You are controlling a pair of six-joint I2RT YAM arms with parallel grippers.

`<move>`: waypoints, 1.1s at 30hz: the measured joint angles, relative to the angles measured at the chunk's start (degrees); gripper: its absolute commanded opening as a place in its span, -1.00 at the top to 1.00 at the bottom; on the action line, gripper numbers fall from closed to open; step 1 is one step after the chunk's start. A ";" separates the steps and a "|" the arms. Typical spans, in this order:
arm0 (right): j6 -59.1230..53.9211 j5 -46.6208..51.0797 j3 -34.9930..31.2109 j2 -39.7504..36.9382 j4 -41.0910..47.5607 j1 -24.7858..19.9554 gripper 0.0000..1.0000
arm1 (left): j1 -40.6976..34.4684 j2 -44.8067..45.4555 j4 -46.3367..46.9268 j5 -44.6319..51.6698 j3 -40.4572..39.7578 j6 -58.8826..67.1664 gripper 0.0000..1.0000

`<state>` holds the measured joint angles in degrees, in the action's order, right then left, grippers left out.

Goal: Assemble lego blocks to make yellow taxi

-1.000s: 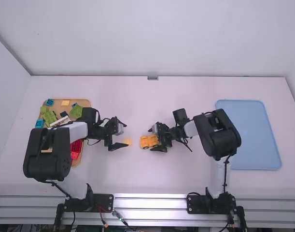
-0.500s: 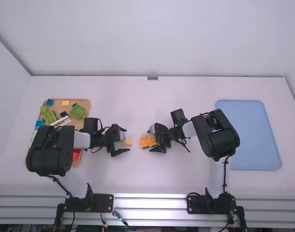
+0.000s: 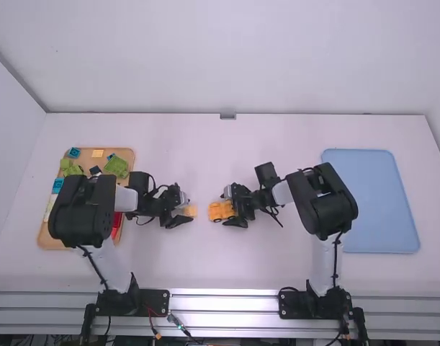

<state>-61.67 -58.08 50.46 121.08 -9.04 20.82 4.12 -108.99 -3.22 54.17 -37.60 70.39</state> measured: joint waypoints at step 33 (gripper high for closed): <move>1.70 0.00 0.00 0.00 -0.70 0.00 -0.98 | -3.98 -0.42 0.20 -1.09 -0.63 3.15 0.67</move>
<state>-59.96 -58.08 50.46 121.08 -9.74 20.82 0.14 -109.40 -3.03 53.08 -38.24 73.54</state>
